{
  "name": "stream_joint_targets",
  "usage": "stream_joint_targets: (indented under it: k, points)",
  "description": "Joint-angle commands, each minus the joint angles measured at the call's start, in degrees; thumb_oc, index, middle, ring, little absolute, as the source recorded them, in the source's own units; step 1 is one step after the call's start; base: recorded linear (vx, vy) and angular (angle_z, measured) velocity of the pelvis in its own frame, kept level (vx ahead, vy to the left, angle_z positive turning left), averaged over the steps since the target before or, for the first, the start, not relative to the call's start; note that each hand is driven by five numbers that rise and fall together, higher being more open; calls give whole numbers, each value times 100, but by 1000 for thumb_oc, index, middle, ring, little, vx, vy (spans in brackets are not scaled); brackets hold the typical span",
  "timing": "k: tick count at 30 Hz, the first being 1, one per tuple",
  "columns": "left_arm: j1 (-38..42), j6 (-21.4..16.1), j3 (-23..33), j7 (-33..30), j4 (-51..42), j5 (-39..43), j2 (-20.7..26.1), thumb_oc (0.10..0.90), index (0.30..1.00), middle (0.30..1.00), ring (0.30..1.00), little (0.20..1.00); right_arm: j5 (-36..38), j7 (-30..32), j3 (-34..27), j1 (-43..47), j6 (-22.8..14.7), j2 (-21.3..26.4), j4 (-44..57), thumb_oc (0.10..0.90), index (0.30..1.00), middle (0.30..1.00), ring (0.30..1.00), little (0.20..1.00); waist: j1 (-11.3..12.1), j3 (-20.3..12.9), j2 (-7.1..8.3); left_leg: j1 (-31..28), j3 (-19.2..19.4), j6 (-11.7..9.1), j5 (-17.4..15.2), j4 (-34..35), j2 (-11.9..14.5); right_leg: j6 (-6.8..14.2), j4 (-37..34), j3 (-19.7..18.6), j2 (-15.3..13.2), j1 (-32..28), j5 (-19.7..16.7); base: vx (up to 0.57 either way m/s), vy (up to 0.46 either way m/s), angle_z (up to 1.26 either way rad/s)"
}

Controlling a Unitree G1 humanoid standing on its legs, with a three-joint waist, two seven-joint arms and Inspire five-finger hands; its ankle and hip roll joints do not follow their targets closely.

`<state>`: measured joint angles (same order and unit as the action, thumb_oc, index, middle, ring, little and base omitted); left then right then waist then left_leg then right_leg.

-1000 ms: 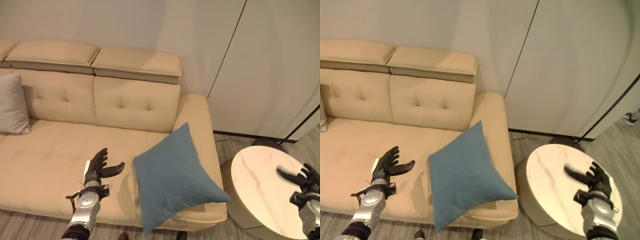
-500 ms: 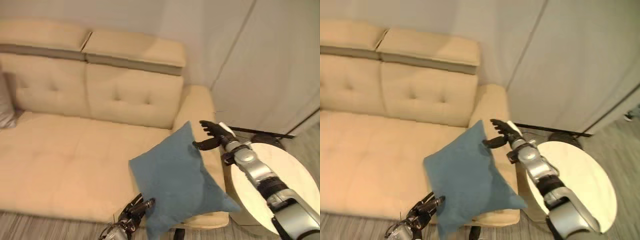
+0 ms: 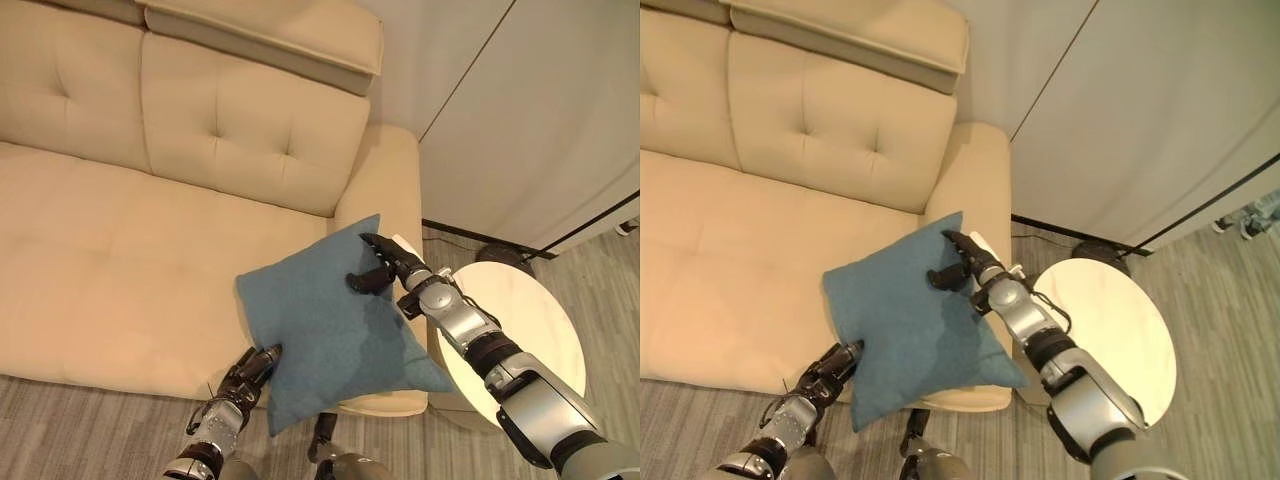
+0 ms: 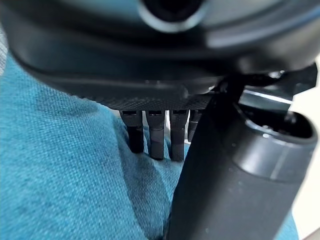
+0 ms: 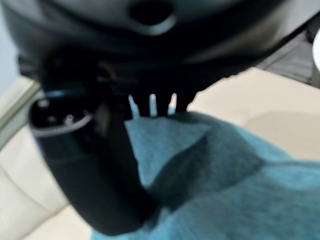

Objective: Pick up all the scattered cushions and arrange them neatly on the sofa.

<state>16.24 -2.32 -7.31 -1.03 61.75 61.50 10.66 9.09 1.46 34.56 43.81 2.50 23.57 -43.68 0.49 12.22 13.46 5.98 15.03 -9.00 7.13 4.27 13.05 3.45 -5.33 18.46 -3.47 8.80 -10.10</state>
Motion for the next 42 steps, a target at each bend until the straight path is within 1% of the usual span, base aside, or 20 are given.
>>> stream_joint_targets:
  k: [1,2,3,4,8,10,15,18,20,21,27,29,31,32,34,36,37,38,40,42]
  points:
    - [1110,-62,-326,201,-120,196,-610,800,900,900,900,900,-186,-285,413,288,75,-131,124,800,900,900,900,900,-75,75,-1,319,-280,51,-140,73,50,595,33,-143,-93,-3,333,0,0,0]
    - [1195,-87,-229,260,-170,319,-598,400,300,300,300,300,-162,-347,463,203,55,-191,171,800,900,900,900,900,-66,89,45,334,-289,53,-143,73,49,604,33,-154,-81,9,332,0,0,0]
    - [1242,-143,-151,266,-189,451,-575,400,300,300,300,300,-103,-405,507,80,38,-295,190,522,484,484,484,484,-52,96,81,341,-298,54,-149,73,51,603,33,-174,-74,29,323,0,0,0]
    - [1383,-170,-143,233,-105,463,-566,400,300,300,300,300,-19,-458,577,10,19,-438,139,400,300,300,300,300,-34,99,107,350,-306,56,-149,73,50,611,33,-190,-78,47,305,0,0,0]
    - [1793,-473,-143,69,-243,485,-566,400,300,300,300,300,167,-521,715,-153,-78,-776,4,400,300,300,300,300,10,142,100,344,-335,78,-164,73,-4,622,33,-226,-109,51,291,-28,15,-4]
    - [1947,-711,-82,-26,-460,496,-586,400,300,300,300,300,366,-467,599,-370,-156,-981,-53,400,300,300,300,300,36,150,4,285,-317,102,-178,73,-63,627,33,-266,-158,11,280,-20,47,-6]
    - [1991,-838,24,-94,-678,594,-623,400,300,300,300,300,600,-356,309,-671,-289,-1064,134,400,300,300,300,300,23,144,-129,168,-254,137,-216,73,-135,644,33,-292,-211,-69,284,-7,63,-7]
    - [1764,-1039,-44,-203,-1508,458,-577,400,300,300,300,300,787,-134,-317,-1115,-509,-1022,733,400,300,300,300,300,-22,2,-485,-108,-150,232,-335,73,-309,690,33,-327,-355,-275,303,30,147,-7]
    - [1649,-1071,-69,-224,-1745,439,-575,400,300,300,300,300,733,-95,-421,-1234,-524,-984,863,400,300,300,300,300,-28,-38,-545,-183,-134,255,-360,73,-349,694,33,-321,-389,-339,311,70,111,-5]
    - [1347,-1153,-82,-279,-2371,396,-493,400,300,300,300,300,502,1,-658,-1422,-567,-797,1289,400,300,300,300,300,-54,-162,-684,-349,-105,322,-446,73,-441,715,33,-341,-464,-485,336,134,181,2]
    - [506,-1209,-107,-361,-3829,45,-219,400,300,300,300,300,227,247,-1548,-2352,-774,-410,2609,400,300,300,300,300,-68,-483,-892,-907,-112,559,-777,73,-765,793,33,-356,-751,-984,394,142,189,3]
    - [346,-1163,-119,-300,-4141,-137,-95,400,300,300,300,300,167,276,-1765,-2505,-852,-416,2965,400,300,300,300,300,-53,-498,-972,-1147,-75,655,-895,73,-891,880,144,-404,-891,-1074,377,30,231,2]
    - [90,-1064,-198,-5,-4375,-633,164,400,300,300,300,300,57,239,-1821,-2487,-959,-538,3334,400,300,300,300,300,-93,-426,-1157,-1277,23,747,-890,73,-1025,1126,504,-595,-1116,-825,54,-97,218,-5]
    - [82,-1064,-200,-4,-4379,-634,165,400,300,300,300,300,54,238,-1822,-2496,-954,-540,3342,400,300,300,300,300,-78,-443,-1153,-1266,38,749,-891,73,-1028,1127,521,-615,-1118,-797,59,-142,110,-16]
    - [-106,-993,-289,143,-4393,-561,126,400,300,300,300,300,23,225,-1746,-2603,-997,-676,3495,400,300,300,300,300,-94,-373,-1279,-1220,11,799,-794,73,-1061,1058,921,-825,-1010,-722,319,-217,98,-24]
    - [-417,-968,-544,258,-4518,-258,-140,400,300,300,300,300,46,298,-1674,-2824,-1142,-872,3602,400,300,300,300,300,-56,-361,-1445,-1033,-151,893,-602,27,-1089,705,1828,-979,-466,-859,1294,-289,79,1]
    - [-418,-968,-544,258,-4519,-258,-140,400,300,300,300,300,46,298,-1673,-2824,-1143,-872,3601,400,300,300,300,300,-50,-376,-1448,-1015,-146,890,-592,30,-1082,699,1827,-984,-459,-838,1284,-255,36,14]
    - [-574,-954,-695,270,-4592,-330,-146,400,300,300,300,300,118,358,-1649,-2798,-1195,-998,3604,400,300,300,300,300,0,-407,-1483,-911,-203,927,-503,0,-1114,637,2218,-994,-232,-973,1584,-163,1,44]
    - [-820,-986,-827,216,-4752,-474,-138,400,300,300,300,300,340,424,-1528,-2761,-1346,-1193,3650,400,300,300,300,300,150,-430,-1451,-712,-304,930,-354,-7,-1220,346,1998,-1098,92,-1385,1992,-248,-36,53]
    - [-861,-1070,-812,170,-4897,-877,-37,400,300,300,300,300,522,456,-1310,-2595,-1505,-1260,3687,400,300,300,300,300,397,-446,-1461,-235,-362,799,45,-7,-1246,79,1420,-1229,332,-1582,2053,-422,-110,3]
